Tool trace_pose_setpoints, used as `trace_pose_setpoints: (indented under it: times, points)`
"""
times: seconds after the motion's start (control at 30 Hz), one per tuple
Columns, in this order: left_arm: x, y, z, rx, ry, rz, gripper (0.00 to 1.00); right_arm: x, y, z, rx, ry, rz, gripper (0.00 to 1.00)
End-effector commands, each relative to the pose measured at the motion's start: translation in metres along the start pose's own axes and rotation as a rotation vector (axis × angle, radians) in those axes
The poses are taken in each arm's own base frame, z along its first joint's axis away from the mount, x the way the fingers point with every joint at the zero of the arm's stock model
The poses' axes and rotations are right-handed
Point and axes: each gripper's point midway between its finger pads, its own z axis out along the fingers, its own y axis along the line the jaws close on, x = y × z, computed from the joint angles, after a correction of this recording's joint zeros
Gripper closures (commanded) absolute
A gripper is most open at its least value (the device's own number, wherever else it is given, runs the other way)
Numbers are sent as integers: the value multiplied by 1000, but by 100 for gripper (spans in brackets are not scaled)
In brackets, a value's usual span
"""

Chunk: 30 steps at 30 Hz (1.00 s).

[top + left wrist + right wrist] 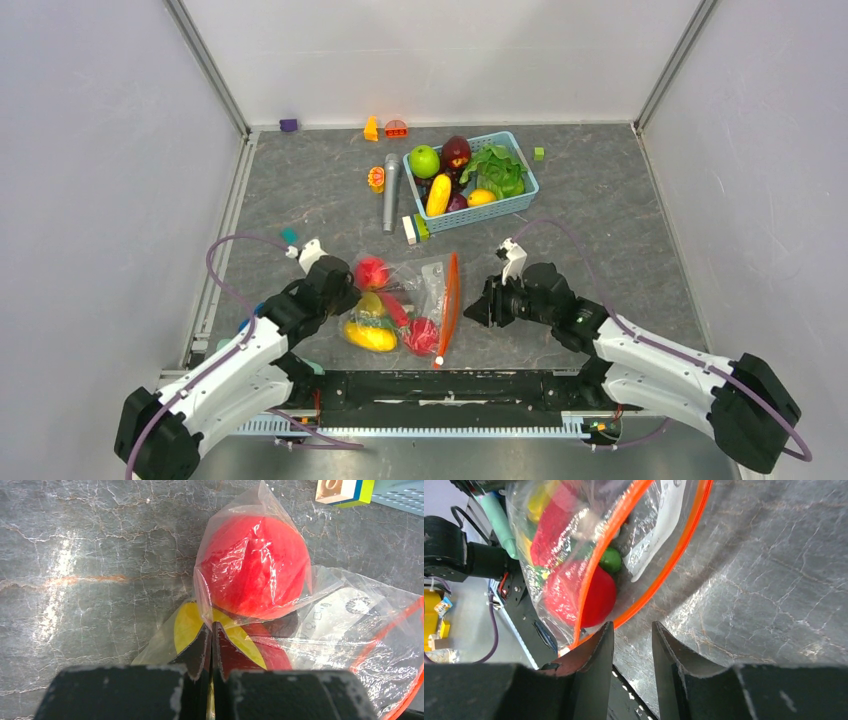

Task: Open the zip-top bag and remove the fake food
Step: Pick up the fake fruit from the zipper food storage bag.

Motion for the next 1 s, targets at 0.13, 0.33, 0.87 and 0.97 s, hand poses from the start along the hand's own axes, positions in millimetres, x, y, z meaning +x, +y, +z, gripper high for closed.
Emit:
trace_pose_setpoints:
  times: [0.13,0.33,0.87,0.97]
  points:
    - [0,4,2,-14,-16,-37,98,-7,19,15,-122,-62,2,62]
    - [6,3,7,2,4,-31,98,-4,23,27,-155,-54,-4,63]
    - [15,5,12,8,23,-21,98,20,35,52,-226,31,-61,64]
    - [16,5,13,9,27,-20,98,24,37,54,-233,41,-58,61]
